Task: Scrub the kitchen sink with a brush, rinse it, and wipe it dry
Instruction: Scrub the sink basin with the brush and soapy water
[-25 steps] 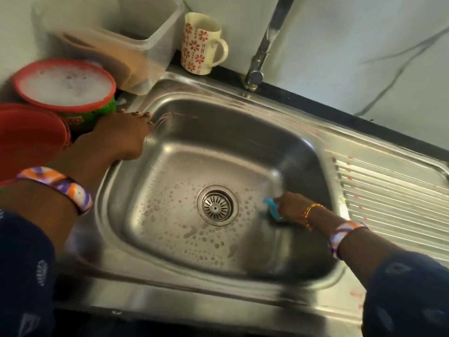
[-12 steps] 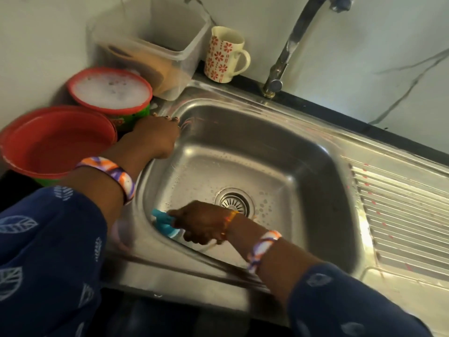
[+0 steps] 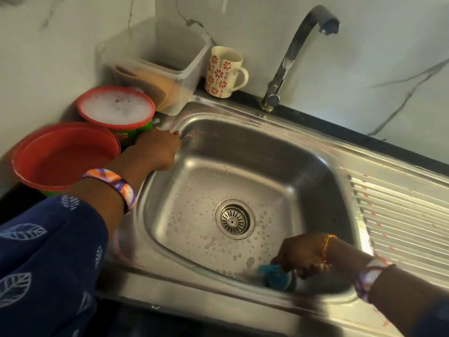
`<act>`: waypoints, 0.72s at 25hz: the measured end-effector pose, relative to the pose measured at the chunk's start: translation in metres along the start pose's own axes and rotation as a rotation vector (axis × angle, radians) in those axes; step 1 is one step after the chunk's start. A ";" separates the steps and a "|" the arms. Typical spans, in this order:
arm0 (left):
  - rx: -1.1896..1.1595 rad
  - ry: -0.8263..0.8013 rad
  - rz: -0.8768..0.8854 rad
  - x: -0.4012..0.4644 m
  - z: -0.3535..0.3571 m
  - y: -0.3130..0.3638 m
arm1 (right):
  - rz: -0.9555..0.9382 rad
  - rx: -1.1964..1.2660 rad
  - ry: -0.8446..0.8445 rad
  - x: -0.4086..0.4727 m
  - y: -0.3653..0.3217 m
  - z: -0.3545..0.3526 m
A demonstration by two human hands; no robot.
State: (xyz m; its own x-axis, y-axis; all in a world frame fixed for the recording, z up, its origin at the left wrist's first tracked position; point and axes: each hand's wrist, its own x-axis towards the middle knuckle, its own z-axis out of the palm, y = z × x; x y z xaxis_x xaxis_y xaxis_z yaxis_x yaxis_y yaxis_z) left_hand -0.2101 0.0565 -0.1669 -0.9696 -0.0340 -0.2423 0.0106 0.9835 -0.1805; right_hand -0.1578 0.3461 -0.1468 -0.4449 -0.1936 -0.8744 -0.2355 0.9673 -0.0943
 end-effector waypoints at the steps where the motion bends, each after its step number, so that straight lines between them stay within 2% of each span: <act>1: 0.001 -0.010 0.007 -0.003 -0.004 0.000 | -0.070 0.107 -0.022 0.011 -0.009 0.006; 3: -0.015 -0.051 0.026 -0.010 -0.019 0.001 | -0.272 0.371 -0.115 0.046 -0.039 0.022; 4: -0.068 -0.081 0.030 -0.016 -0.029 0.001 | -0.362 0.475 -0.098 0.063 -0.056 0.028; 6: -0.225 -0.084 0.016 -0.031 -0.055 0.000 | -0.438 0.692 -0.068 0.088 -0.082 0.028; 7: -0.274 -0.035 0.007 -0.043 -0.067 -0.003 | -0.456 0.743 -0.058 0.084 -0.094 0.020; 9: -0.308 0.125 -0.051 -0.068 -0.076 -0.019 | -0.567 0.748 -0.037 0.066 -0.097 -0.005; 10: -0.289 0.176 -0.133 -0.082 -0.075 -0.032 | -0.630 0.735 -0.033 0.050 -0.095 -0.025; 13: -0.205 0.142 -0.384 -0.113 -0.064 -0.057 | -0.772 0.751 0.046 -0.007 -0.096 -0.086; 16: -0.221 0.113 -0.368 -0.114 -0.051 -0.053 | -0.932 0.686 0.231 -0.040 -0.133 -0.120; 18: -0.219 0.110 -0.343 -0.110 -0.045 -0.046 | -0.943 0.563 0.431 -0.033 -0.170 -0.135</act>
State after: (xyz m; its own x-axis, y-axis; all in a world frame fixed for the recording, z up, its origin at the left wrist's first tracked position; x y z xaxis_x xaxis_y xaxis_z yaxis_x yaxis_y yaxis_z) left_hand -0.1150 0.0226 -0.0889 -0.9283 -0.3586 -0.0985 -0.3581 0.9334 -0.0232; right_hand -0.2193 0.1657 -0.0376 -0.5798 -0.8053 -0.1238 -0.2605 0.3272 -0.9083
